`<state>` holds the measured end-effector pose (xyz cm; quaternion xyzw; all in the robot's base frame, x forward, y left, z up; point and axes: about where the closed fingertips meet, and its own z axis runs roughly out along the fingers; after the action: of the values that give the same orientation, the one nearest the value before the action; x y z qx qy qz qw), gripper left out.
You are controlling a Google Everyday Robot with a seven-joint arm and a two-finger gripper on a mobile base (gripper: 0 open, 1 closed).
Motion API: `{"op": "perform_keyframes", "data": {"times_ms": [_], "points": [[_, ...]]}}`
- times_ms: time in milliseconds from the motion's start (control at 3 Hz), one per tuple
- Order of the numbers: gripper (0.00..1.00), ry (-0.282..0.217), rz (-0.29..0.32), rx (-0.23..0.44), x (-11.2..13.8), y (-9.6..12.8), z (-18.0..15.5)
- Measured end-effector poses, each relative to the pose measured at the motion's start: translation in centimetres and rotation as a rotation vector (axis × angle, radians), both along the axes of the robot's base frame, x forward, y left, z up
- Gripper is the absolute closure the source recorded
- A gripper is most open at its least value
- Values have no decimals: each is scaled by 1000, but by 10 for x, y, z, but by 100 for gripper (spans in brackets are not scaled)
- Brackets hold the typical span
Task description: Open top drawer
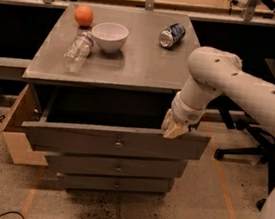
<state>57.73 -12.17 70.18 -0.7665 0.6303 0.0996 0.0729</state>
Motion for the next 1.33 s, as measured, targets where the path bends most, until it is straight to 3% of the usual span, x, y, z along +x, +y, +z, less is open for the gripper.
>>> {"op": "perform_keyframes", "data": {"times_ms": [333,1000,1333], "points": [[60,0,0,0,0,0,0],[12,46,12,16,-39,-2,30],[12,33,24,22,-45,2,35]]}}
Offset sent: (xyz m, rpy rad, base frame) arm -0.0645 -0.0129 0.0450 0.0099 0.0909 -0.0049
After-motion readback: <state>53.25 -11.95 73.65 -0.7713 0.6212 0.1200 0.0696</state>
